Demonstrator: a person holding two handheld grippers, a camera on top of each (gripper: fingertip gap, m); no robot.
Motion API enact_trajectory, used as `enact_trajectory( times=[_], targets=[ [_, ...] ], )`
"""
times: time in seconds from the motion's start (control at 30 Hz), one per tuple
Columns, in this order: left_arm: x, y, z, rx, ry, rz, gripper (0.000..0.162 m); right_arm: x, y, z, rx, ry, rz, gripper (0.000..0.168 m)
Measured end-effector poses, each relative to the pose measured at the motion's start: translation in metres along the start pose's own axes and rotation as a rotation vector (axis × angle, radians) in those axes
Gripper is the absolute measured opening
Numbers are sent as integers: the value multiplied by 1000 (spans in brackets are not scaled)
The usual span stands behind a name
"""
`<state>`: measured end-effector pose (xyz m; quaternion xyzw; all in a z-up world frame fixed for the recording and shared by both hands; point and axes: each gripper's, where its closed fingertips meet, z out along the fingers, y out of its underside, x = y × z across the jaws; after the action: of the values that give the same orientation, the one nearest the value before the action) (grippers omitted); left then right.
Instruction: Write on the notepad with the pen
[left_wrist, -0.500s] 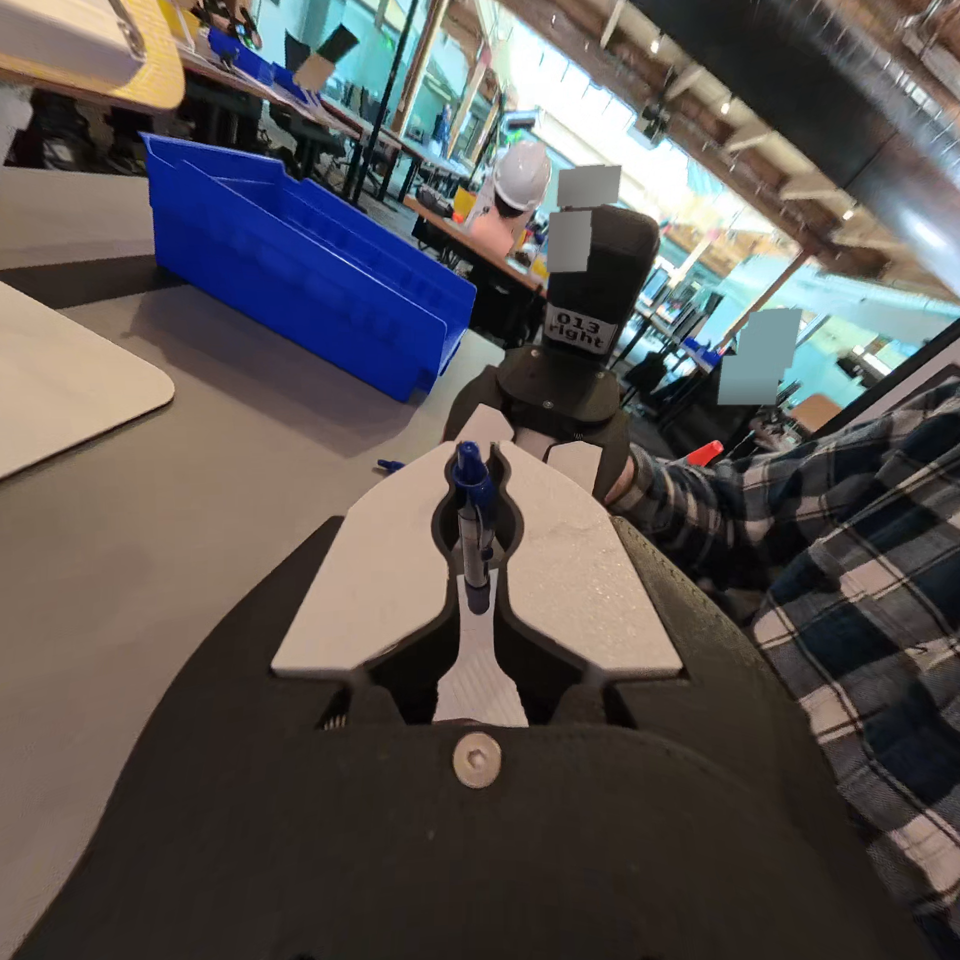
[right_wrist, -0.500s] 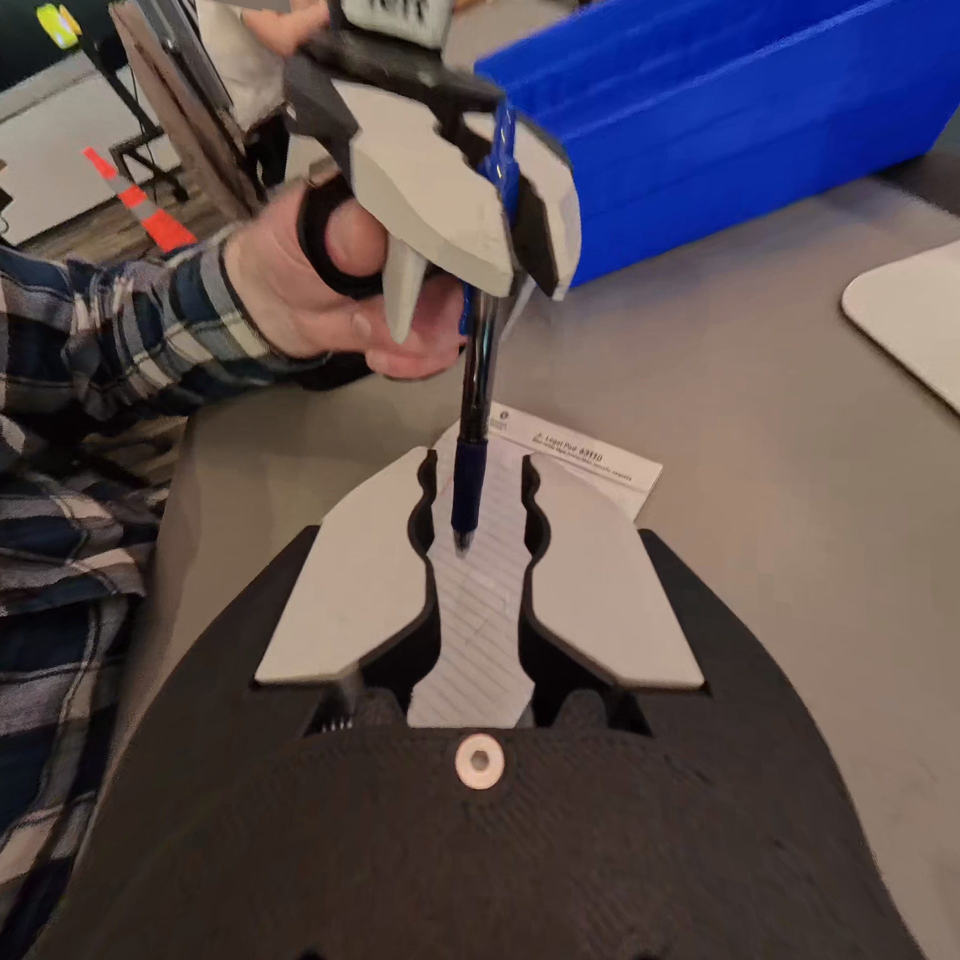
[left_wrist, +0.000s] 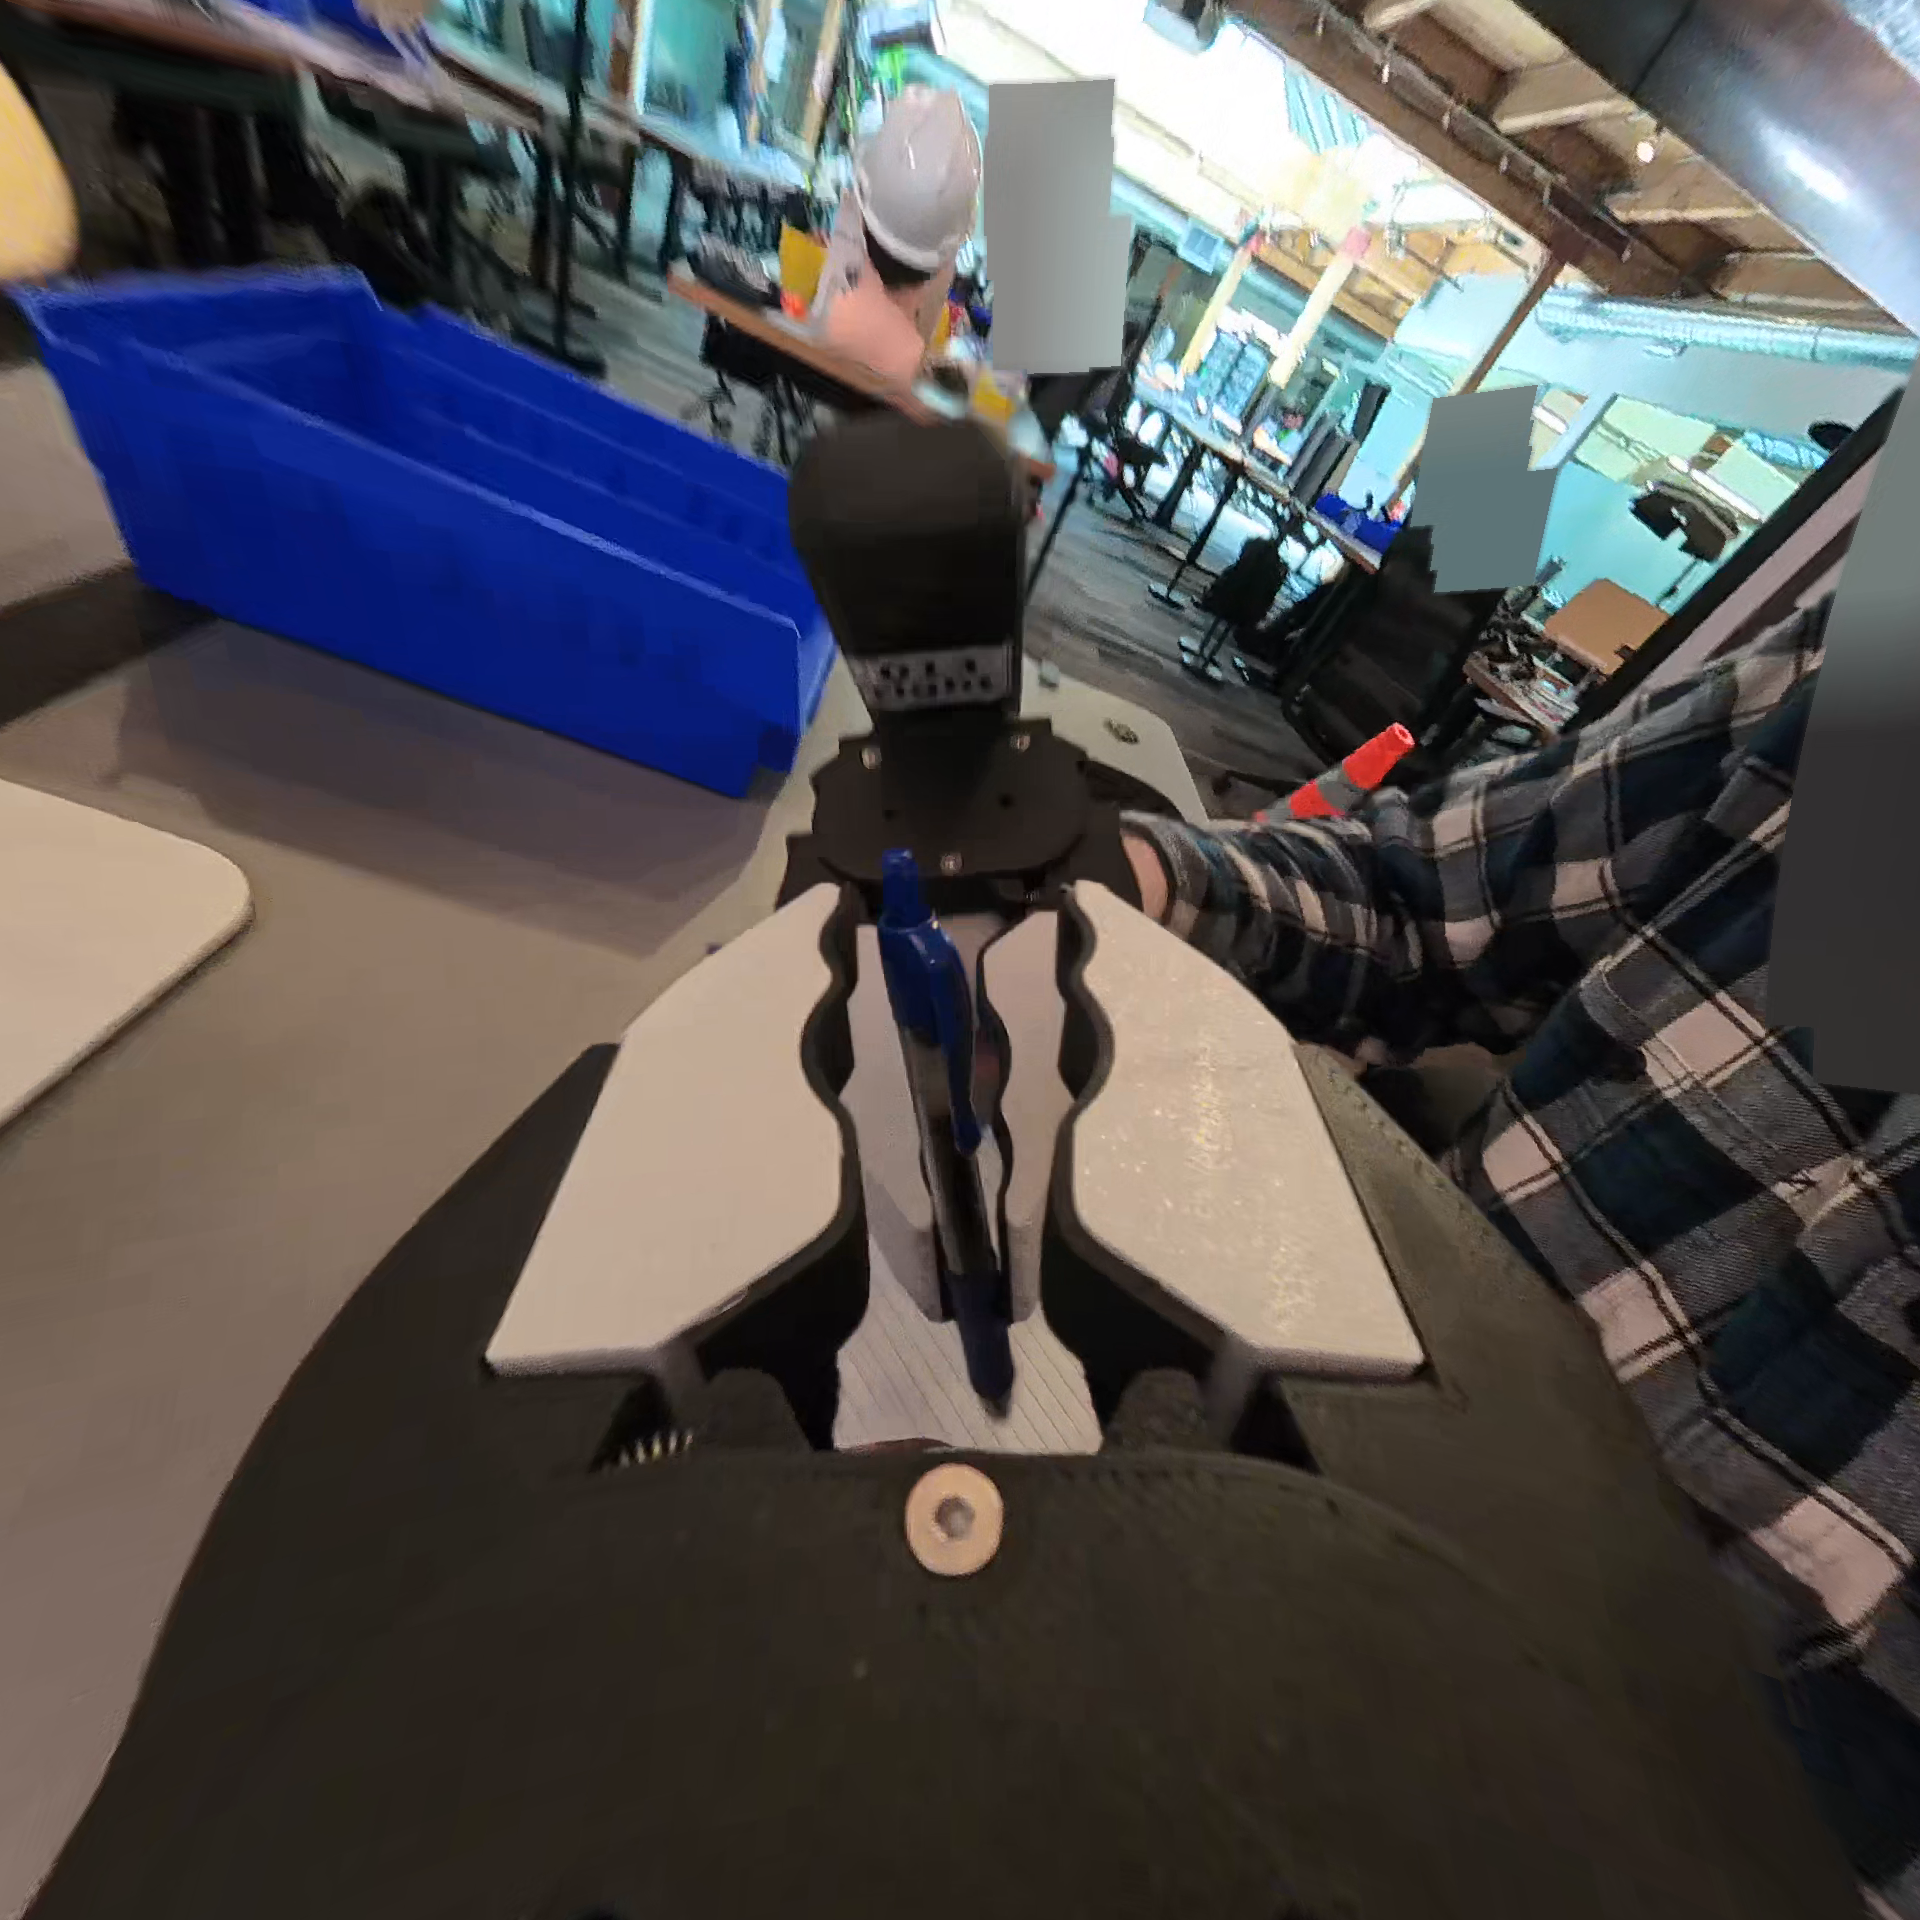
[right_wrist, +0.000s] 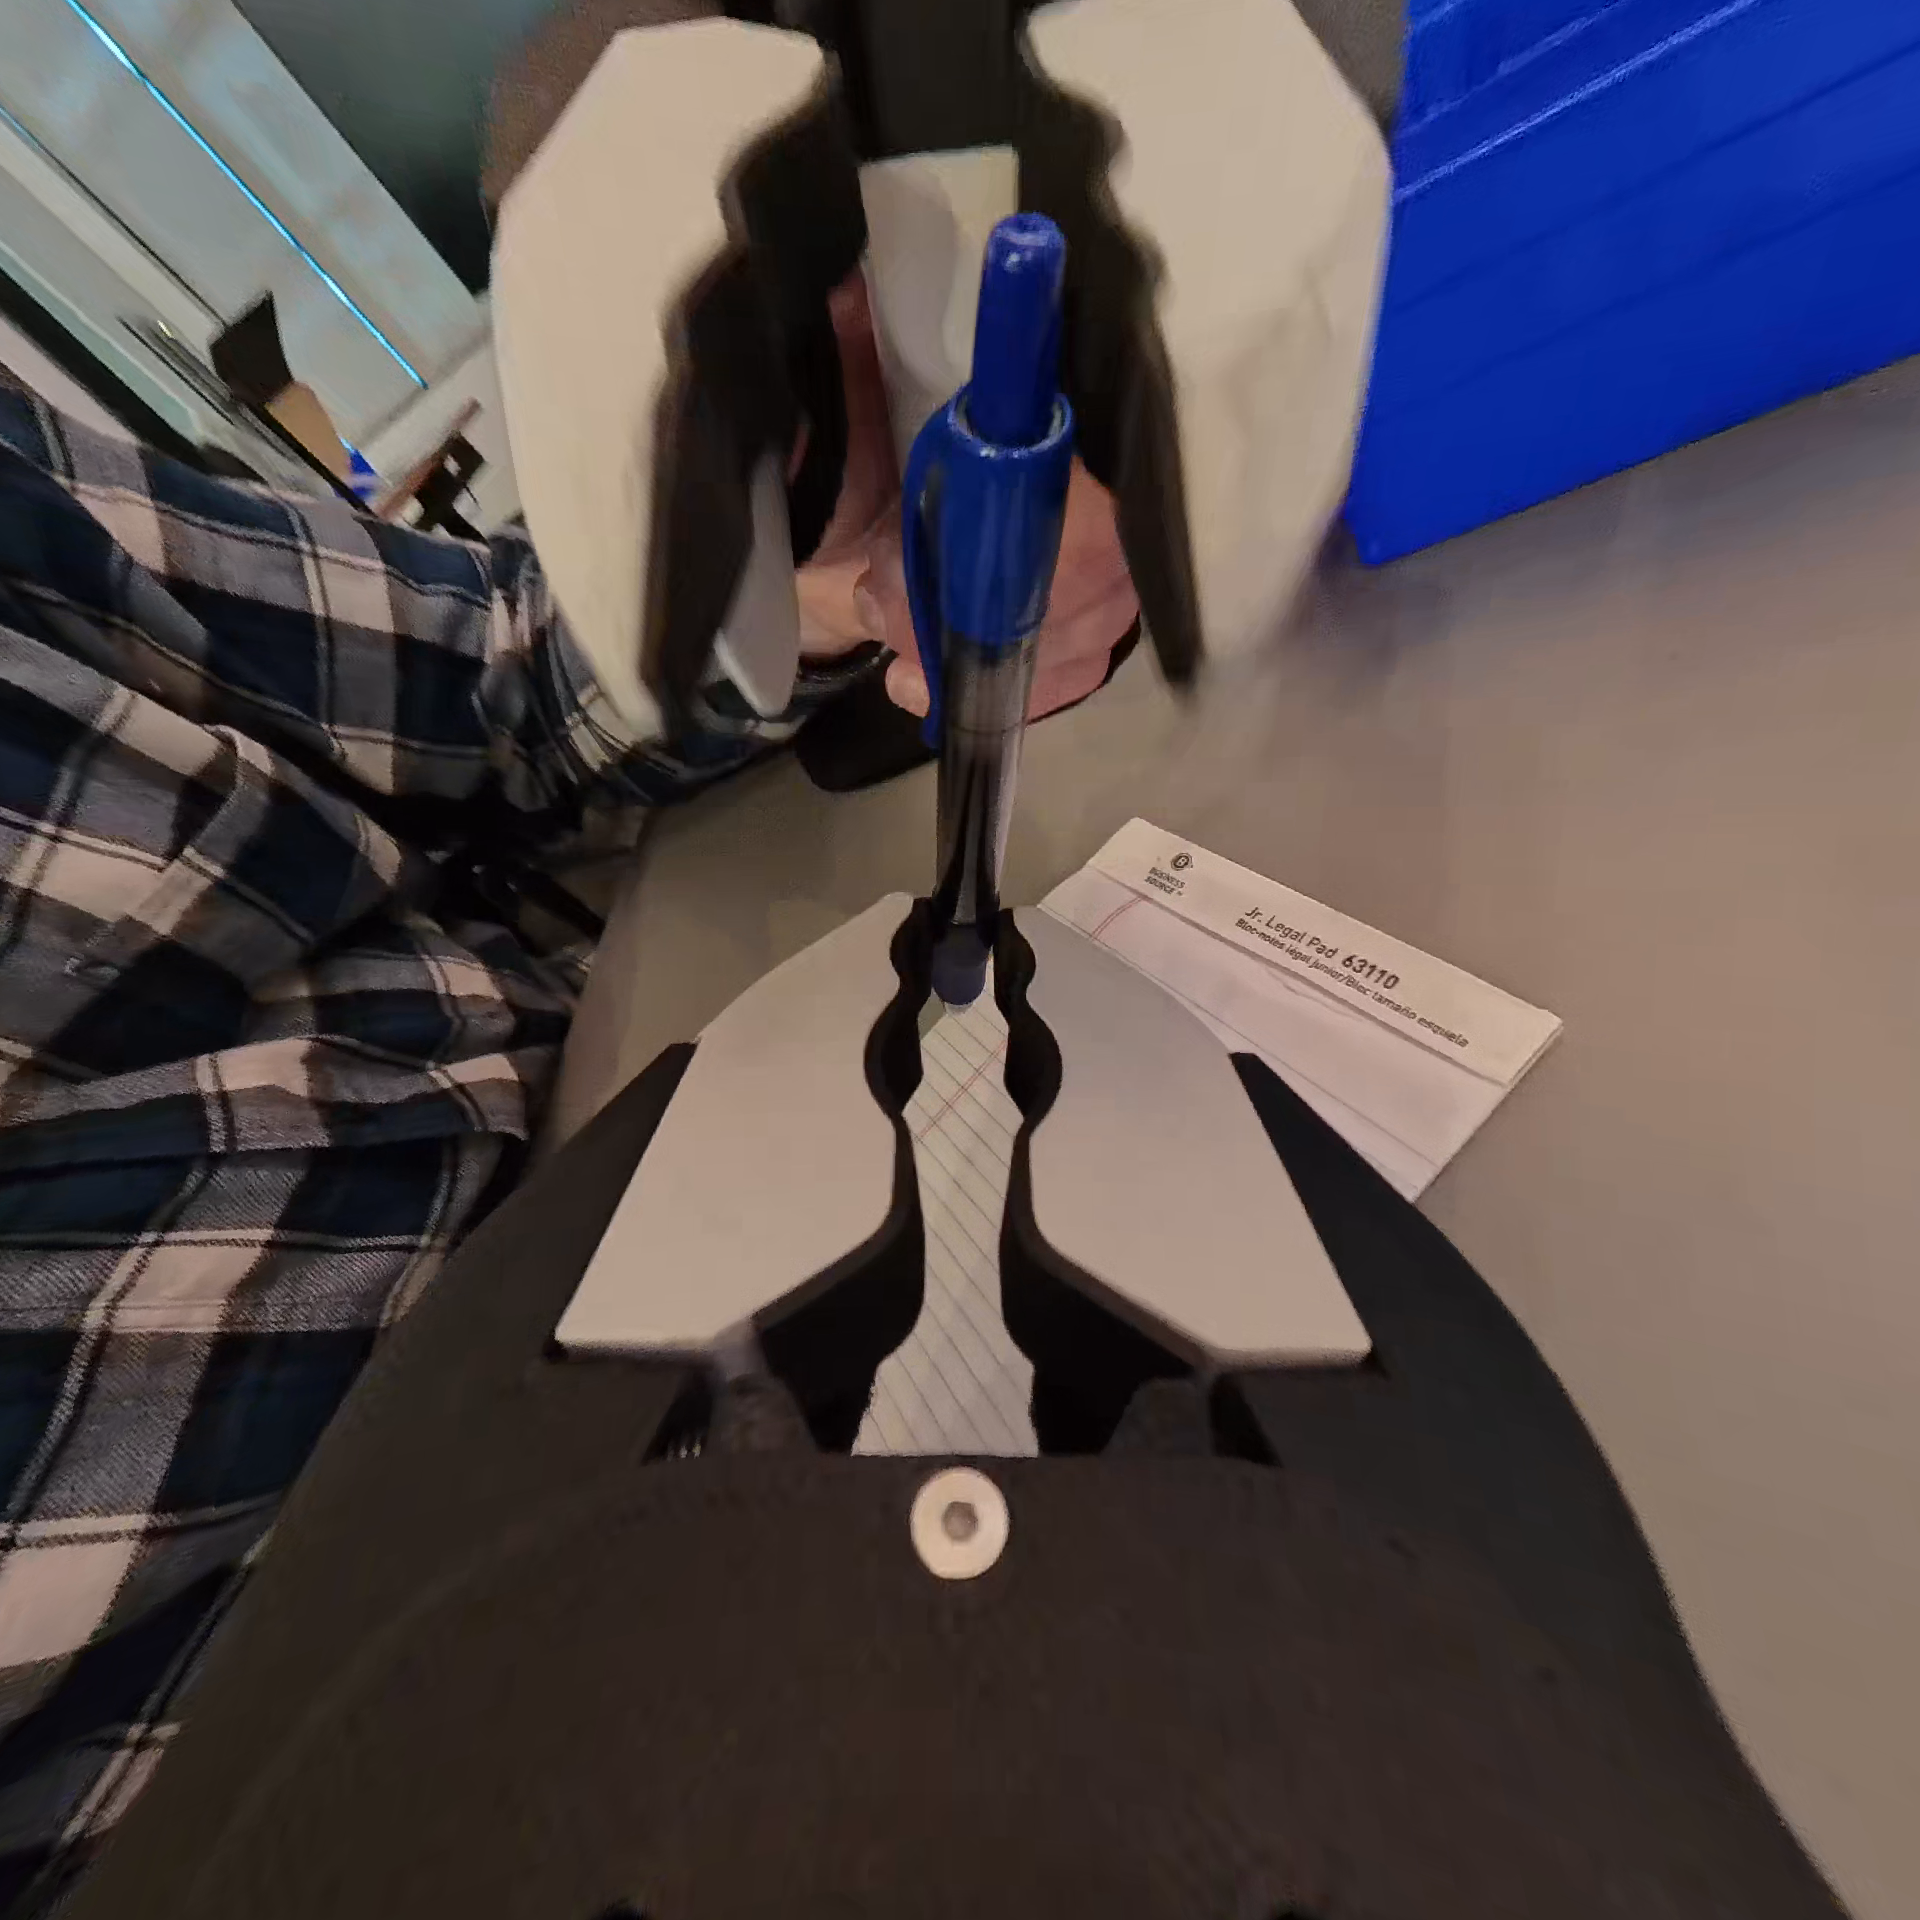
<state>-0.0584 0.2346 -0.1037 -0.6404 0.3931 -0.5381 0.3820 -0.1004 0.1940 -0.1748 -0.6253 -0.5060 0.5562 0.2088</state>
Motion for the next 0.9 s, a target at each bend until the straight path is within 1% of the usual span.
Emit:
enact_trajectory(
  times=[0.03,0.07,0.13,0.2,0.23,0.3,0.33,0.37,0.43,0.5,0.57,0.63,0.8,0.87,0.9],
  targets=[
    [0,-7,-5,35,-12,34,36,-2,-1,-1,20,-33,21,11],
    [2,-13,-9,55,-13,74,40,-4,-2,-3,39,-65,42,11],
    [10,-17,-15,45,-25,217,41,-7,-2,-5,54,-131,84,12],
    [9,-13,-18,-12,-108,419,43,-11,-1,-4,54,-175,108,11],
    [9,-11,-18,-41,-146,513,47,-13,0,-3,48,-192,113,11],
    [2,-7,-20,-95,-236,648,54,-16,4,1,21,-196,109,11],
    [-2,-4,-19,-129,-264,666,58,-18,6,3,9,-201,102,12],
    [-4,-1,-19,-149,-271,678,57,-21,8,5,-6,-213,97,12],
    [4,9,-14,-179,-196,676,56,-24,10,8,-22,-229,94,12],
    [4,22,-12,-254,-168,695,54,-26,12,10,-32,-244,107,12],
    [5,23,-11,-257,-179,744,52,-26,13,10,-37,-250,119,12],
    [1,29,-11,-303,-195,765,56,-27,14,10,-41,-259,131,12],
    [-6,38,-11,-388,-242,834,56,-26,18,14,-56,-263,146,12],
    [-2,40,-9,-376,-215,824,56,-26,18,15,-60,-264,148,12],
    [-5,42,-9,-396,-230,827,57,-25,18,15,-62,-257,150,12]
  ],
)
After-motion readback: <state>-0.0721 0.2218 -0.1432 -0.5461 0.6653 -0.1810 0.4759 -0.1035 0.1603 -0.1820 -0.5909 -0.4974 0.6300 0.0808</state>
